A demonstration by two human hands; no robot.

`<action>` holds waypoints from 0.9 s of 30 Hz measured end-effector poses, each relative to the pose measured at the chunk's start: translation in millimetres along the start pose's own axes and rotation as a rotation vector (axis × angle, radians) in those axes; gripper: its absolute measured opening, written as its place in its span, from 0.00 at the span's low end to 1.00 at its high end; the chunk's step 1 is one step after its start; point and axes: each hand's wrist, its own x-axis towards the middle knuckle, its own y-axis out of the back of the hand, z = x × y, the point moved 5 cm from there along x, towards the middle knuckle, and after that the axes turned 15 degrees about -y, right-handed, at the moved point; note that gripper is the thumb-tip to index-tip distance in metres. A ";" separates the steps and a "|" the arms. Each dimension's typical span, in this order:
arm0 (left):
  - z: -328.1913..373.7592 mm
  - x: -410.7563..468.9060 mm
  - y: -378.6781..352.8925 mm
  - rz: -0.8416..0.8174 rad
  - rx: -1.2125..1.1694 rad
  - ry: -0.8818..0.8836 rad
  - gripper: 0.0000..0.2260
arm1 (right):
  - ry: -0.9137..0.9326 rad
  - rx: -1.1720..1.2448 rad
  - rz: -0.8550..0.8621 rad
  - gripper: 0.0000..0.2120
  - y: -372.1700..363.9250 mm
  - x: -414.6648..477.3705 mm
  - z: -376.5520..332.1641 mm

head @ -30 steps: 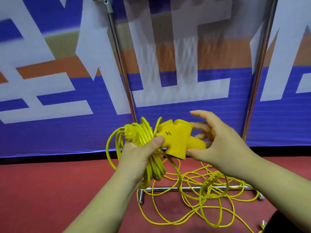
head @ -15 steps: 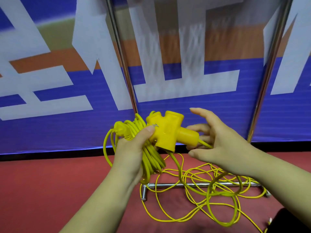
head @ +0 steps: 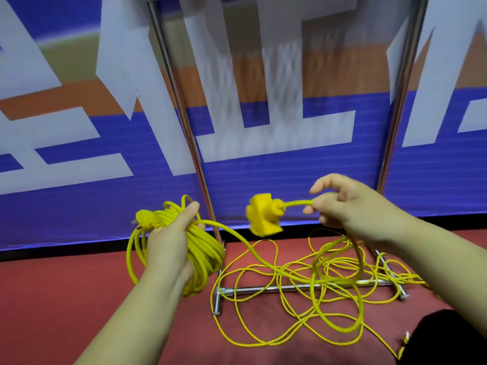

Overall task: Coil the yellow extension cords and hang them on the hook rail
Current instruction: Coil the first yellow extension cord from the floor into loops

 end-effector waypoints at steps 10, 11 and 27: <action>-0.2 -8.0 -11.3 -0.112 -0.114 0.003 0.11 | -0.421 -0.151 -0.369 0.22 11.5 -0.9 38.1; 0.9 -5.6 -10.5 -0.102 -0.129 0.000 0.13 | -0.411 -0.138 -0.409 0.26 9.9 -2.7 38.6; -10.2 -21.5 -24.3 -0.296 0.051 -0.075 0.12 | -0.322 0.306 -0.323 0.22 -4.5 -2.6 16.5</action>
